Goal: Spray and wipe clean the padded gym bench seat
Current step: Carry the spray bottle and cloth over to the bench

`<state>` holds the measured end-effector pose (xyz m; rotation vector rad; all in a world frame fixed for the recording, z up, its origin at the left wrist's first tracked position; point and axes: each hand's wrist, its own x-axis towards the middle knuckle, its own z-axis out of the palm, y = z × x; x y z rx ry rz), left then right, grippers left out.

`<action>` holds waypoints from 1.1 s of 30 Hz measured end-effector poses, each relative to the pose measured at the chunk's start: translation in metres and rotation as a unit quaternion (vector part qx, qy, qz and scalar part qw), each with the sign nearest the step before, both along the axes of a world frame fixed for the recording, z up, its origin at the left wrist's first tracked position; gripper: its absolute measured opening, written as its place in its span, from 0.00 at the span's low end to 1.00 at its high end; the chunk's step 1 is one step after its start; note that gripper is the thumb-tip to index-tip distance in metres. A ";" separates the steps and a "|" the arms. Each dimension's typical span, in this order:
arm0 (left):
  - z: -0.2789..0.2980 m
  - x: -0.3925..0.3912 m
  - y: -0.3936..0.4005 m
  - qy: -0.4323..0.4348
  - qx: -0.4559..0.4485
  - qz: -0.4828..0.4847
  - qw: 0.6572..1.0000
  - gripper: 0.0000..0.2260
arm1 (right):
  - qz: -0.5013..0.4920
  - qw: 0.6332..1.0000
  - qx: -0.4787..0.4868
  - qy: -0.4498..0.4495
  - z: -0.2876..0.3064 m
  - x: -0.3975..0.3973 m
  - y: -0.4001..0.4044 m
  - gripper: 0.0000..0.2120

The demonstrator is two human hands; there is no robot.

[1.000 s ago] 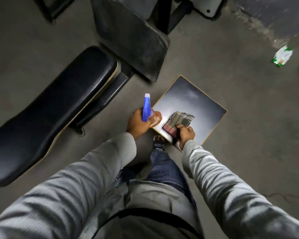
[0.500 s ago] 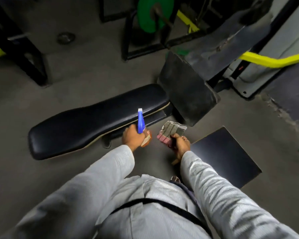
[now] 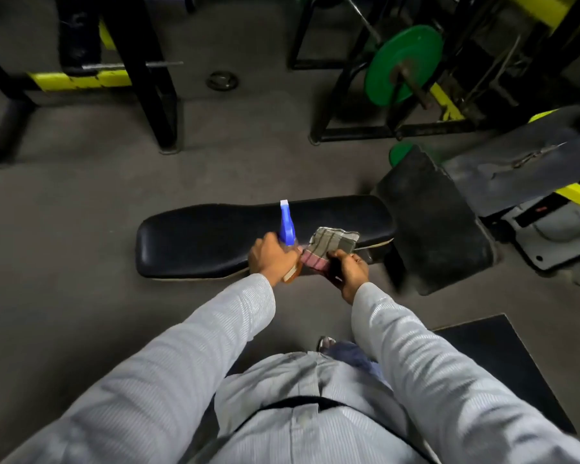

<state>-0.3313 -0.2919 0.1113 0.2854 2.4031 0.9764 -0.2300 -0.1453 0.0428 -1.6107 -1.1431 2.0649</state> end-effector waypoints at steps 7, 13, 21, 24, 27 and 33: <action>-0.015 -0.036 -0.006 -0.027 -0.009 0.069 0.997 0.26 | 0.047 0.998 0.003 -0.043 -0.022 -0.058 0.001 0.06; -0.032 -0.080 0.021 -0.007 -0.026 0.120 0.992 0.17 | 0.090 0.994 -0.019 -0.059 -0.051 -0.119 0.030 0.08; -0.053 -0.135 0.095 -0.011 -0.070 0.166 0.984 0.11 | 0.163 0.977 -0.060 -0.125 -0.105 -0.186 0.109 0.07; -0.069 -0.148 0.113 -0.024 -0.058 0.177 0.982 0.12 | 0.207 0.960 -0.022 -0.186 -0.133 -0.202 0.138 0.04; -0.088 -0.150 0.120 -0.017 -0.058 0.189 0.980 0.18 | 0.238 0.950 -0.021 -0.199 -0.152 -0.217 0.155 0.06; -0.112 -0.152 0.126 -0.009 -0.056 0.216 0.975 0.13 | 0.303 0.932 -0.076 -0.184 -0.192 -0.256 0.153 0.22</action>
